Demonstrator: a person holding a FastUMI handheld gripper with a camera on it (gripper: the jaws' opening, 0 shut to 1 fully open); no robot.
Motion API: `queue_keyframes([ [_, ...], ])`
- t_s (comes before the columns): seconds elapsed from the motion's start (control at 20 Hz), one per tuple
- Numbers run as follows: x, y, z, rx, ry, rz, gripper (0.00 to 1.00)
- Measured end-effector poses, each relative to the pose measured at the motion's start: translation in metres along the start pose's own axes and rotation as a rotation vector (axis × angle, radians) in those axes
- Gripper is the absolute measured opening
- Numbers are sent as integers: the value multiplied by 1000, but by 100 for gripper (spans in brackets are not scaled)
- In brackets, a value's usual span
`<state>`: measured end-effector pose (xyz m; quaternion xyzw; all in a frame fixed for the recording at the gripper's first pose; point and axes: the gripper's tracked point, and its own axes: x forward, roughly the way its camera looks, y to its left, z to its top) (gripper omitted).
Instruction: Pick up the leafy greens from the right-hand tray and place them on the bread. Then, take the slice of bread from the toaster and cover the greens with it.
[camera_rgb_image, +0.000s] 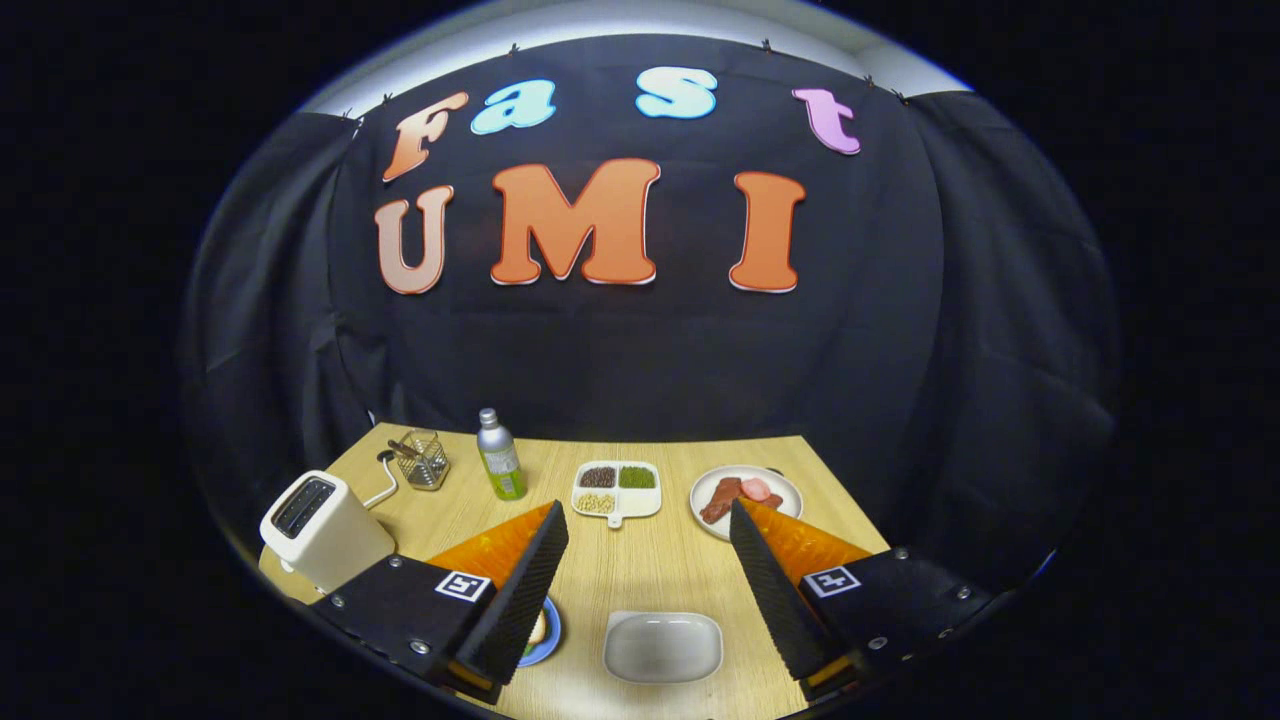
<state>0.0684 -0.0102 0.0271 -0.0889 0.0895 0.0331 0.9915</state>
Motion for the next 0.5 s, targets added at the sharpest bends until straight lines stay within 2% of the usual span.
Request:
queue_keyframes([
  [0.1, -9, -7, 10, 1, -41, -24, 98],
  [0.25, -18, 0, 25, -8, -96, 1, 98],
  [0.5, -24, -4, 42, -28, -162, -13, 98],
])
